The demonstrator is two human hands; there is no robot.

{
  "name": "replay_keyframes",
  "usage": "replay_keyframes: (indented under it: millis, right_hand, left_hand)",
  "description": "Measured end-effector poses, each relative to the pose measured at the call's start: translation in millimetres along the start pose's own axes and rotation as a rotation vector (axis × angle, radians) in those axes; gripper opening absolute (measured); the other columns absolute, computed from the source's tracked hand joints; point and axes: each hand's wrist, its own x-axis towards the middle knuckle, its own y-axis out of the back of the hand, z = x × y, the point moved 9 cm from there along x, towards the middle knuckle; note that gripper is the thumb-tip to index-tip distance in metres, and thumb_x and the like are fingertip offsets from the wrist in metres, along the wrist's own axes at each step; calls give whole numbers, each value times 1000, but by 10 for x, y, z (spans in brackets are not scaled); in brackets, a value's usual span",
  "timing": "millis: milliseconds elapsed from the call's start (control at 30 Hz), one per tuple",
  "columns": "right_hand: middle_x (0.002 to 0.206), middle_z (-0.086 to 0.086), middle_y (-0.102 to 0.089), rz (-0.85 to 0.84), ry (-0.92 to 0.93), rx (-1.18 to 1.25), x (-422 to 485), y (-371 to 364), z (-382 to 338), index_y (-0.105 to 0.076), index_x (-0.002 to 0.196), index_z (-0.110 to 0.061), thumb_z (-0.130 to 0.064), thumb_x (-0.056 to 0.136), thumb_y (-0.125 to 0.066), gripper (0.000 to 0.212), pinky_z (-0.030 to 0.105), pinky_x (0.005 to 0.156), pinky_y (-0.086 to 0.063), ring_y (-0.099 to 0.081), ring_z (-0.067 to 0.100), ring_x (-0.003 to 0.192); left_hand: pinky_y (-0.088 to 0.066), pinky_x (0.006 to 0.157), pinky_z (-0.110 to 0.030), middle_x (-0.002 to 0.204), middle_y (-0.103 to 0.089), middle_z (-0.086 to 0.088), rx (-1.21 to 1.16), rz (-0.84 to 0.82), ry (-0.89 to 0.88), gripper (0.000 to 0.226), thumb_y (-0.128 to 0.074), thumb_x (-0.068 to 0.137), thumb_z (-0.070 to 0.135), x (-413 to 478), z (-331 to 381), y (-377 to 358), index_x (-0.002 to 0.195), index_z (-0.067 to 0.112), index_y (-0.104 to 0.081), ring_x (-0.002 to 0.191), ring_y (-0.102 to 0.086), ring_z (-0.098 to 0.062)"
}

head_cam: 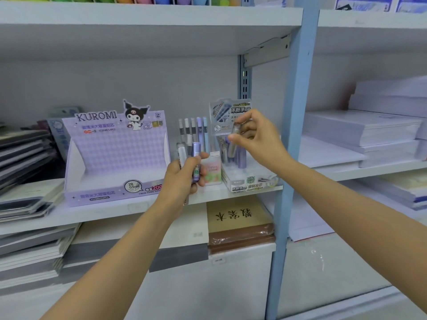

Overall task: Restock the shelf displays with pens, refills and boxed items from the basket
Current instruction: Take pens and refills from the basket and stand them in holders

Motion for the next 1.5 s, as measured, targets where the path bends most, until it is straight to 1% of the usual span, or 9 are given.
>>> replay_keyframes:
  millis: [100, 367, 533, 767, 867, 967, 1067, 1300, 1500]
  right_hand:
    - [85, -6, -61, -40, -15, -159, 74, -150, 116, -49, 90, -19, -16, 78, -79, 32, 32, 72, -53, -58, 14, 69]
    - [90, 6, -68, -172, 37, -309, 86, -284, 155, -52, 84, -16, -18, 74, -83, 32, 38, 77, -55, -66, 24, 84]
    - [91, -4, -62, -88, 90, -446, 132, -275, 129, -64, 84, -19, -30, 77, -79, 20, 35, 83, -46, -52, 16, 96]
    - [104, 5, -66, -103, 72, -507, 85, -247, 217, -75, 92, -13, -32, 87, -69, 20, 37, 93, -42, -49, 23, 110]
    - [120, 0, -62, -101, 136, -261, 41, -169, -16, -70, 113, -19, -28, 92, -64, 24, 32, 95, -45, -56, 13, 111]
    - [124, -2, -62, -294, 119, 82, -98, -293, -204, -61, 126, -21, -20, 91, -66, 36, 29, 90, -53, -65, 14, 98]
    - [103, -3, -69, -417, 130, 114, -225, -417, -275, -67, 114, -15, -13, 86, -71, 28, 26, 82, -55, -66, 15, 89]
    - [80, 3, -74, -145, -18, 402, -204, -56, -97, -69, 90, -11, -14, 80, -73, 12, 22, 69, -56, -70, 16, 71]
    - [85, 7, -74, -415, -84, 336, -472, -332, -87, -66, 95, -10, -16, 84, -71, 14, 26, 71, -57, -71, 19, 76]
  left_hand:
    - [-30, 40, -15, 72, -61, -2, -15, -51, -15, 21, -51, 99, 25, -30, 50, -25, 107, 18, -70, 53, -50, -9]
    - [-32, 45, -16, 74, -62, 1, 44, -97, -49, 24, -55, 97, 29, -54, 72, 2, 116, 18, -67, 56, -49, -8]
    - [-34, 44, -16, 76, -66, -2, 30, -91, -61, 26, -61, 93, 29, -54, 89, 10, 115, 15, -64, 54, -48, -9]
    - [-32, 41, -17, 76, -70, -3, 2, -97, -41, 30, -67, 89, 31, -65, 72, 35, 108, 9, -60, 49, -45, -10]
    - [-33, 41, -16, 77, -71, -3, -3, -103, -28, 31, -67, 88, 32, -61, 59, 29, 106, 8, -61, 49, -46, -10]
    - [-33, 41, -16, 76, -72, -2, -4, -116, -30, 26, -67, 89, 34, -60, 88, -30, 102, 12, -63, 48, -46, -10]
    - [-34, 41, -15, 79, -73, -5, 5, -132, -47, 24, -66, 89, 36, -73, 137, -113, 99, 14, -67, 47, -47, -9]
    - [-33, 40, -14, 78, -69, -7, -105, -53, -68, 23, -76, 75, 33, -154, 253, -77, 92, 19, -70, 46, -45, -8]
    - [-35, 38, -13, 49, -51, 6, -131, 46, -139, 15, -73, 84, 23, -195, 399, -130, 88, 13, -63, 40, -42, -5]
